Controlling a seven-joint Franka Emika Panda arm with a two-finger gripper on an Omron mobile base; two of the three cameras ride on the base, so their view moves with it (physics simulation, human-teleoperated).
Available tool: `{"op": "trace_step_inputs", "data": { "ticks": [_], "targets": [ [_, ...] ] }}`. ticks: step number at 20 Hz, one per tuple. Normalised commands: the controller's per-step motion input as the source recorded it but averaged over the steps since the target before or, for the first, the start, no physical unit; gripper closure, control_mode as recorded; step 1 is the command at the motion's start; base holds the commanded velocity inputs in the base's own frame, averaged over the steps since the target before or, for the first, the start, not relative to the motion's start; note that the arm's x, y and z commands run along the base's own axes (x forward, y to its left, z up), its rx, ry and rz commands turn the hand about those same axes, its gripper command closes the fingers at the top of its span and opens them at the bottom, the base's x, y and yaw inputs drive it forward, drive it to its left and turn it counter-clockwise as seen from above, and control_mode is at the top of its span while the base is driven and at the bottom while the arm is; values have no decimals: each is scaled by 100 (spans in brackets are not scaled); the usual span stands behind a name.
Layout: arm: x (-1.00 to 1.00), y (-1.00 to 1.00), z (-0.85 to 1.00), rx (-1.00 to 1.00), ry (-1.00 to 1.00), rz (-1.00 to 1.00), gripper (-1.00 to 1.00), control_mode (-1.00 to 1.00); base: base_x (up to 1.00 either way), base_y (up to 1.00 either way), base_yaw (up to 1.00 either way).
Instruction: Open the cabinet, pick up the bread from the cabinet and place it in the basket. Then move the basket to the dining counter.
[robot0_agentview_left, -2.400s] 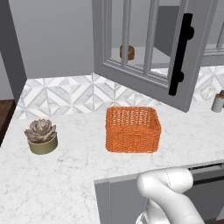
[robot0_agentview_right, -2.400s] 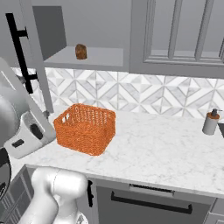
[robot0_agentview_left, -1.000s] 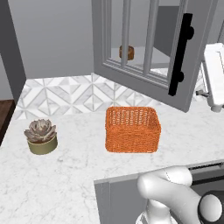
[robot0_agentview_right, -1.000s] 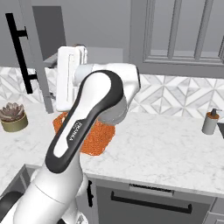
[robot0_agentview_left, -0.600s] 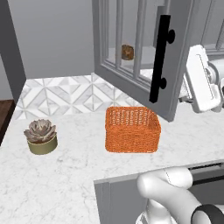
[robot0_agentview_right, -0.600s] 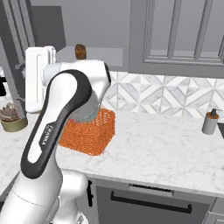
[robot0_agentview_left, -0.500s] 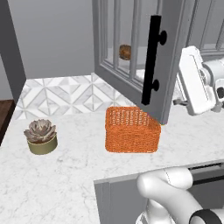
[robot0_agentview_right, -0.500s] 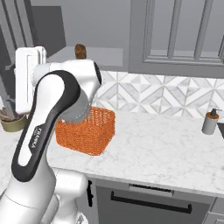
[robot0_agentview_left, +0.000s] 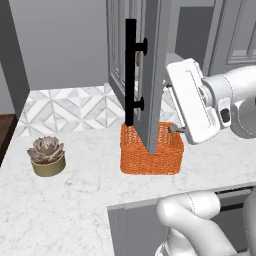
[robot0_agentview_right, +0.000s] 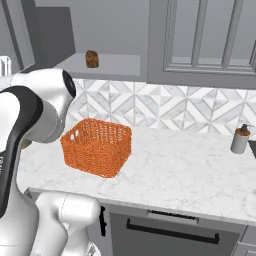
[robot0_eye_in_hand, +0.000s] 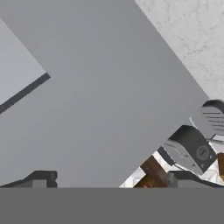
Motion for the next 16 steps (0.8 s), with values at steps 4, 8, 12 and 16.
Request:
{"op": "trace_step_inputs", "data": {
  "ticks": [4,8,12,16],
  "targets": [
    [-18,3,0,-4,1,0,-100,-100,0,0,0],
    [0,-54,0,-14,2,-1,-100,-100,0,0,0],
    [28,-99,-19,-13,7,-2,-100,-100,0,0,0],
    [68,-100,-31,-12,11,0,-100,-100,0,0,0]
  ]
}}
